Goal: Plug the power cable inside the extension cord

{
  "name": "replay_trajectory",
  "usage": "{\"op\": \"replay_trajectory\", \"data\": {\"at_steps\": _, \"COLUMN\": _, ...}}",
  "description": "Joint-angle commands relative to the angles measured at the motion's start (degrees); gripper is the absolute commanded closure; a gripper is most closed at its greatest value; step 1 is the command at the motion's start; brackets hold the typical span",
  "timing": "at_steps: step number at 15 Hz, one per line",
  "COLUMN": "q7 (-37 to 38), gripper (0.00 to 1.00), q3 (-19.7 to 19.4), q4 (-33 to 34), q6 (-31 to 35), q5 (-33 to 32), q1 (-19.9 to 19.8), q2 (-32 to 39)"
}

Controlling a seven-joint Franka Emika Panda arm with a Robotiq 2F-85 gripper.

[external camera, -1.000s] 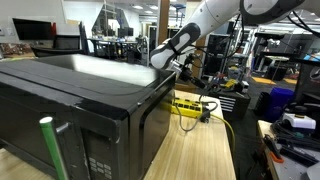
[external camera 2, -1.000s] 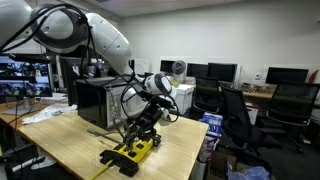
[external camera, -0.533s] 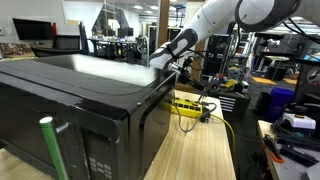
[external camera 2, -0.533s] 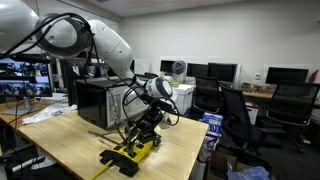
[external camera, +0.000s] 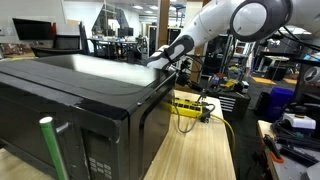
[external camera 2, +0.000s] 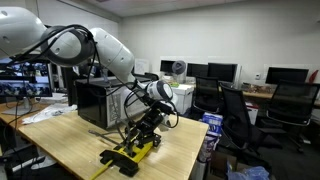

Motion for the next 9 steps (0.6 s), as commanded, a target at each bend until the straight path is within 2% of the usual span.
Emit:
{"op": "replay_trajectory", "data": {"at_steps": 1, "q7": -1.1, "gripper": 0.95, "q3": 0.7, "q4": 3.5, "q6": -2.9, "q5": 0.0, "q1": -0.8, "q2": 1.8}}
{"op": "replay_trajectory", "data": {"at_steps": 9, "q7": -1.3, "gripper": 0.95, "q3": 0.9, "q4": 8.1, "q6": -4.7, "q5": 0.0, "q1": -0.6, "q2": 4.5}}
